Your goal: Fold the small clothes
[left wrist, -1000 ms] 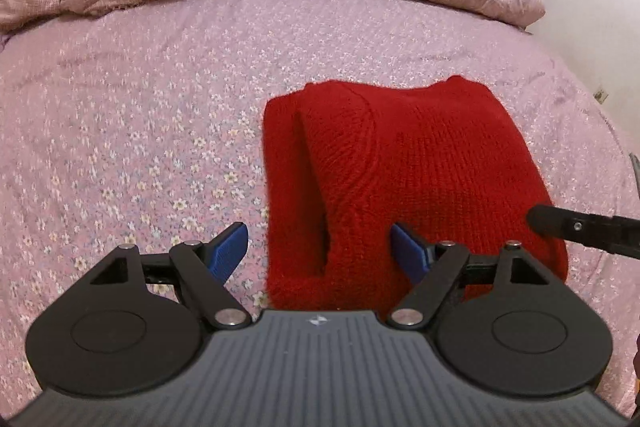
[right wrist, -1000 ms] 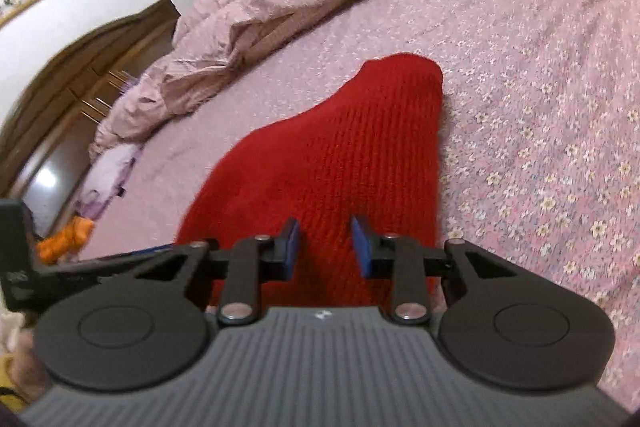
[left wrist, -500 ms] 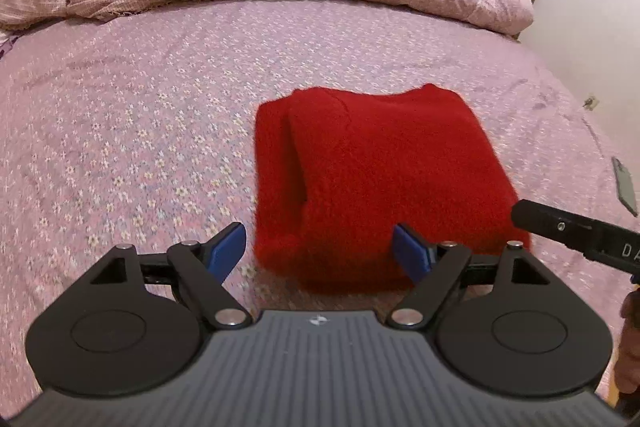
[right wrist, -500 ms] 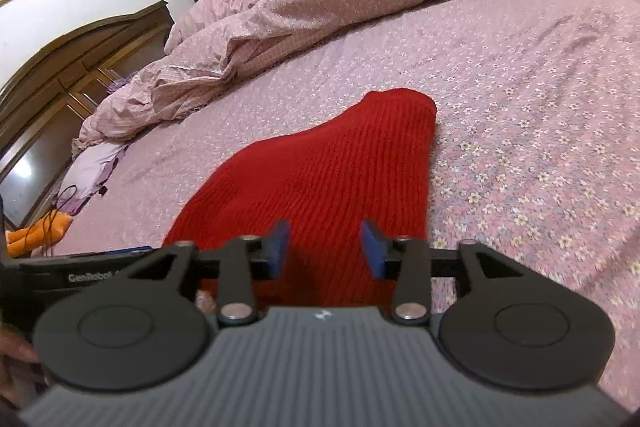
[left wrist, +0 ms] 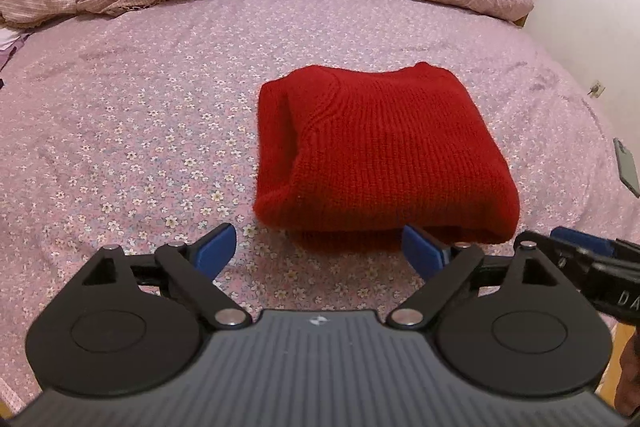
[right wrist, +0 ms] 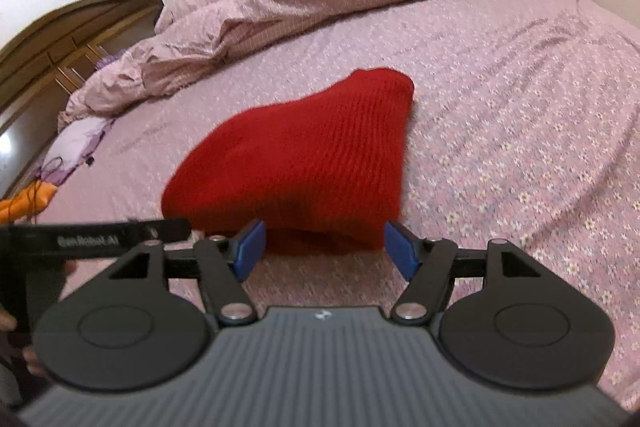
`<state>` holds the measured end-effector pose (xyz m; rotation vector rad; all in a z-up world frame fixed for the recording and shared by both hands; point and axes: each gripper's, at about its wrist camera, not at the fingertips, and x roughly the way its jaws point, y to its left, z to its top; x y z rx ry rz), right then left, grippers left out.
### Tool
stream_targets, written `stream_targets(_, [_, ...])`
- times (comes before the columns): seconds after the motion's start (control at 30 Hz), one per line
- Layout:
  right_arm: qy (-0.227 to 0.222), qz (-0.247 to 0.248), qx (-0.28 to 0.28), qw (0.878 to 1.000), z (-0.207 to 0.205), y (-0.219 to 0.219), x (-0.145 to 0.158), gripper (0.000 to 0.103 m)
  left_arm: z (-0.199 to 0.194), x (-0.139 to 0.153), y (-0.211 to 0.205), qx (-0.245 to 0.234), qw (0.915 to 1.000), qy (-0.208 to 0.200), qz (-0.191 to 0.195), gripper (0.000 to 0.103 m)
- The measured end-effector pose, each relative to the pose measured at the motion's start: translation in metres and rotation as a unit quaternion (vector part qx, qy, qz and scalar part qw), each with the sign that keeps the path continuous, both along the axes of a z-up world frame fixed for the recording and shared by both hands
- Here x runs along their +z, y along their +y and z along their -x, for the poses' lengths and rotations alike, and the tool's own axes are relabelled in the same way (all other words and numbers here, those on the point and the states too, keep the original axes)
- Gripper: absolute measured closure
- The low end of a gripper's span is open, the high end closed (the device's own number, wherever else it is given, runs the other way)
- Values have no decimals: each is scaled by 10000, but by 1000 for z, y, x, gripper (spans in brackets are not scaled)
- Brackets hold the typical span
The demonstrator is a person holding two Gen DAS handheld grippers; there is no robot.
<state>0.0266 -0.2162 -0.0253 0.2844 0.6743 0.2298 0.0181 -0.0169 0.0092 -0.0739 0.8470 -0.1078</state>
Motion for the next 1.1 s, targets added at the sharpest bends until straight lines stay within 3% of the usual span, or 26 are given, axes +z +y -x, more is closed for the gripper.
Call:
stream_targets(0.63, [406,222,25,9989,-7,11,-26,35,-11,-24,-13,-143,9982,495,-319,9])
stream_targets(1.1, [520,158,4,9985,-12,9,-32,35,-14,-34,-16,-268,9972,671,-166,9])
